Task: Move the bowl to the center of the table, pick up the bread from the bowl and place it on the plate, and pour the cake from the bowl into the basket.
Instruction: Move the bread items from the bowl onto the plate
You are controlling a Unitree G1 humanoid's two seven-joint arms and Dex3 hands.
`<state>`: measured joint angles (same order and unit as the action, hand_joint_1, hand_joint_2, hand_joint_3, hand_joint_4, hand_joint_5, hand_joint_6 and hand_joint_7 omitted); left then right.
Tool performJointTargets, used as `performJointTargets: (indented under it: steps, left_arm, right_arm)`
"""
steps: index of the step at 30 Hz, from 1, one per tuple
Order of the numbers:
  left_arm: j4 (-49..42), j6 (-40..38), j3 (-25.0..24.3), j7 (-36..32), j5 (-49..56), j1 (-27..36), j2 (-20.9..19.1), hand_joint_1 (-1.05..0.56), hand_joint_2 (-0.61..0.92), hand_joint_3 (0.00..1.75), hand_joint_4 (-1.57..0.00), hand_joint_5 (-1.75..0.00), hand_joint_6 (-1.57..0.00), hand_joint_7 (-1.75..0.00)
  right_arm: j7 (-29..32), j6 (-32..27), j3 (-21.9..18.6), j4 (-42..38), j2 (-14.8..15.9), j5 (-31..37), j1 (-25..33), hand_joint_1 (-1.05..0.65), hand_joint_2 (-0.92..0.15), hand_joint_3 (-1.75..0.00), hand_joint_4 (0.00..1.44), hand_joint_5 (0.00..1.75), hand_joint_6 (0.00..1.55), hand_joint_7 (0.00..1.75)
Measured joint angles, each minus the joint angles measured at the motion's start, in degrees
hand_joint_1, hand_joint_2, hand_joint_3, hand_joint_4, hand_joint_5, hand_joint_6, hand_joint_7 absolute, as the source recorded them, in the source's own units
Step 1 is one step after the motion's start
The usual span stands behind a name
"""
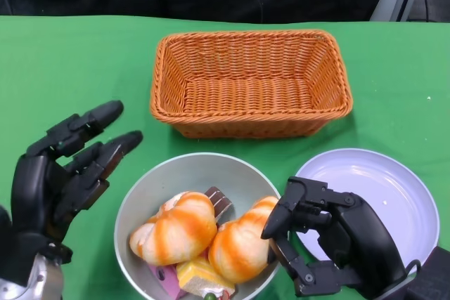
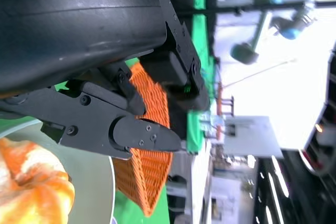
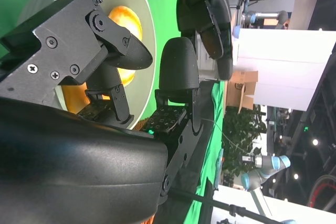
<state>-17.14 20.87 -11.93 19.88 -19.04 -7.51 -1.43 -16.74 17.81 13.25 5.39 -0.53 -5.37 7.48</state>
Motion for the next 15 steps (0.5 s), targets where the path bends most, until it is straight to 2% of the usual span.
performJointTargets:
  steps: [1, 2, 3, 6, 8, 10, 15]
  left_arm:
    - [-1.0, 1.2, -0.1, 1.1, 0.0, -0.2, -0.3, -0.11, 0.92, 0.27, -1.00, -0.69, -1.19, -0.32]
    - [-2.0, 2.2, -0.1, 2.0, 0.0, -0.4, -0.5, -0.09, 0.91, 0.31, -0.96, -0.92, -1.16, -0.48]
    - [-2.8, 3.0, -0.1, 2.7, 0.0, -0.5, -0.7, -0.08, 0.91, 0.34, -0.91, -1.12, -1.06, -0.74]
    - [-4.7, 4.7, -0.2, 3.8, 0.0, -0.7, -1.2, -0.07, 0.90, 0.36, -0.86, -1.29, -0.96, -0.99]
    - [-5.5, 5.6, -0.2, 4.2, 0.2, -0.8, -1.4, -0.05, 0.83, 0.50, -0.83, -1.38, -0.87, -1.17]
    - [-6.5, 7.3, -0.1, 4.7, 0.7, -1.1, -1.7, -0.03, 0.75, 0.68, -0.82, -1.44, -0.83, -1.29]
    - [-8.2, 11.1, 0.4, 3.9, 4.5, -1.5, -2.3, -0.02, 0.72, 0.75, -0.82, -1.45, -0.82, -1.32]
  right_arm:
    - [0.0, 0.0, -0.1, 0.0, 0.0, 0.0, 0.0, -0.10, -0.44, -1.18, 0.79, 1.51, 0.80, 1.23]
    - [-0.1, 0.0, -0.2, 0.0, 0.1, 0.0, 0.0, -0.10, -0.44, -1.17, 0.79, 1.50, 0.80, 1.22]
    - [-0.2, 0.0, -0.5, 0.0, 0.3, -0.1, 0.0, -0.09, -0.44, -1.17, 0.79, 1.50, 0.81, 1.22]
    - [-0.8, 0.0, -1.2, 0.0, 0.5, -1.0, 0.0, -0.09, -0.44, -1.16, 0.79, 1.50, 0.81, 1.22]
    - [-0.9, 0.0, -1.6, 0.1, 0.7, -1.2, 0.0, -0.07, -0.45, -1.16, 0.79, 1.50, 0.82, 1.22]
    - [-1.1, 0.0, -1.9, 0.2, 1.0, -1.3, 0.1, -0.11, -0.47, -1.10, 0.79, 1.49, 0.81, 1.22]
    - [-1.3, 0.0, -2.7, 0.8, 2.1, -1.3, 0.1, -0.13, -0.52, -1.04, 0.78, 1.48, 0.80, 1.22]
